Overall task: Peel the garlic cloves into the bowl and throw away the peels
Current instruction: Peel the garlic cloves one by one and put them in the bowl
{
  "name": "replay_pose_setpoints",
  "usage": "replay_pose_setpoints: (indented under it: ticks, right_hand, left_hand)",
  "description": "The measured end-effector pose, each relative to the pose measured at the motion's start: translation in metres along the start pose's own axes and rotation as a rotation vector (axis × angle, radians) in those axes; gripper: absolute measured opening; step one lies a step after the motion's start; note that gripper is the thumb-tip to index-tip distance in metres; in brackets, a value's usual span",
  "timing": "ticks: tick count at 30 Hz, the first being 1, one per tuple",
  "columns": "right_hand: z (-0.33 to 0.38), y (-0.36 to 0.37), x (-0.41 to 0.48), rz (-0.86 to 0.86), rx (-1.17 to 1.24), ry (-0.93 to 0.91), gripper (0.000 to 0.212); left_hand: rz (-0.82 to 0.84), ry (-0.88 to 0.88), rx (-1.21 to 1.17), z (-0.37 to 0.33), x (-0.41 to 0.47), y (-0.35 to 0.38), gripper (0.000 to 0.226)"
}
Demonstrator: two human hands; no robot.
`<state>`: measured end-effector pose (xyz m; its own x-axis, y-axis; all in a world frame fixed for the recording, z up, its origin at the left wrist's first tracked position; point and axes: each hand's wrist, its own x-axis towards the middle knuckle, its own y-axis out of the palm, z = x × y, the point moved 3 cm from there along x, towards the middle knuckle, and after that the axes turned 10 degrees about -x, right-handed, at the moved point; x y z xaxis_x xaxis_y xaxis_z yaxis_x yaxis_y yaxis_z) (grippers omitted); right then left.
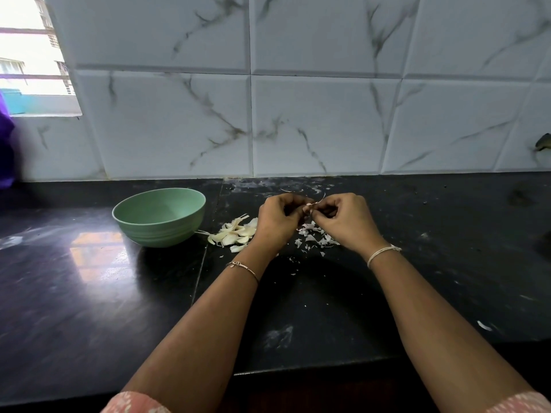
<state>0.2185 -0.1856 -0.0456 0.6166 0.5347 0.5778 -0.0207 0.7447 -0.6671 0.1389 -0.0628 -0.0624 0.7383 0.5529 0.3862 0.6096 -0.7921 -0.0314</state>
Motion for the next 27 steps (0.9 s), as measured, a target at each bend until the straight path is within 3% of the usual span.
replay_pose_setpoints:
  ticks: [8, 19, 21, 27]
  right_hand:
    - [-0.004, 0.003, 0.002, 0.036, 0.190, 0.143, 0.006]
    - [-0.004, 0.004, 0.001, 0.037, 0.283, 0.197, 0.008]
    - [-0.003, 0.003, 0.001, 0.028, 0.253, 0.201, 0.008]
    - [-0.011, -0.006, 0.002, 0.021, -0.141, 0.101, 0.006]
  left_hand:
    - [0.056, -0.071, -0.161, 0.001, -0.002, 0.000, 0.013]
    - [0.078, -0.202, -0.385, -0.002, -0.008, 0.002, 0.007]
    - [0.082, -0.226, -0.422, -0.002, -0.008, 0.003, 0.007]
    - [0.083, -0.280, -0.563, -0.006, -0.010, 0.003, 0.009]
